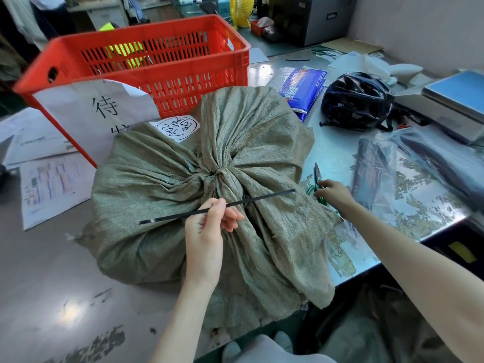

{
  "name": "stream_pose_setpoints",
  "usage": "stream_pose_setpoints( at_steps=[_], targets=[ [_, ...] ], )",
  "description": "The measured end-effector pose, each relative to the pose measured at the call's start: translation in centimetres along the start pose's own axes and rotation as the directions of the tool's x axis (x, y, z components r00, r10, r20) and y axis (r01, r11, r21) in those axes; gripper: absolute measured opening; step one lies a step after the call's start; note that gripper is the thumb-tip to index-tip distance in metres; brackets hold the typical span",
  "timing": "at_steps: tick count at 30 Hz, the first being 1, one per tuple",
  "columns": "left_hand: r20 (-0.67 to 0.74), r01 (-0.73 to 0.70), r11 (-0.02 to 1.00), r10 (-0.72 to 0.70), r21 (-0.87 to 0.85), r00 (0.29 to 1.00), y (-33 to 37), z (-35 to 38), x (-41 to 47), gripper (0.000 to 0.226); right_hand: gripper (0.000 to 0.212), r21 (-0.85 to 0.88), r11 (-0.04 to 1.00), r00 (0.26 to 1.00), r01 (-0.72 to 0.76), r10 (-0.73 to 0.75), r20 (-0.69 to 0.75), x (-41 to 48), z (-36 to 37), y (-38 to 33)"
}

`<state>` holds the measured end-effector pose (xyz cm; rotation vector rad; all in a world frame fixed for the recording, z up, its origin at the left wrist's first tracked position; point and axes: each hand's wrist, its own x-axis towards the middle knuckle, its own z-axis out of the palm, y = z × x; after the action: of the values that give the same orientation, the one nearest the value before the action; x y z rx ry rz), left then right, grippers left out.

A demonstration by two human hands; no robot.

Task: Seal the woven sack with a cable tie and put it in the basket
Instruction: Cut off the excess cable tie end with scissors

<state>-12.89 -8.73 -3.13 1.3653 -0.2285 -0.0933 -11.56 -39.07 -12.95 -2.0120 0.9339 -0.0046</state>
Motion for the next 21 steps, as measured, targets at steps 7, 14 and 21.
stream_pose_setpoints(
  at_steps=[7, 14, 21],
  targets=[
    [-0.001, -0.001, 1.0, 0.001, 0.003, 1.0, 0.0, -0.3, 0.0, 0.041, 0.019, 0.349, 0.927, 0.976, 0.139, -0.069, -0.206, -1.4, 0.1, -3.1],
    [0.007, -0.012, 1.0, 0.012, 0.015, 1.0, 0.1, -0.2, 0.0, 0.04, 0.014, 0.465, 0.622, 0.774, 0.63, -0.553, -0.31, -11.4, -0.9, -10.8],
    [-0.066, -0.006, 1.0, 0.006, 0.007, 0.998, 0.5, 0.1, -0.2, 0.027, 0.014, 0.338, 0.566, 0.573, 0.752, -0.815, 0.09, -16.0, -0.6, -12.3]
  ],
)
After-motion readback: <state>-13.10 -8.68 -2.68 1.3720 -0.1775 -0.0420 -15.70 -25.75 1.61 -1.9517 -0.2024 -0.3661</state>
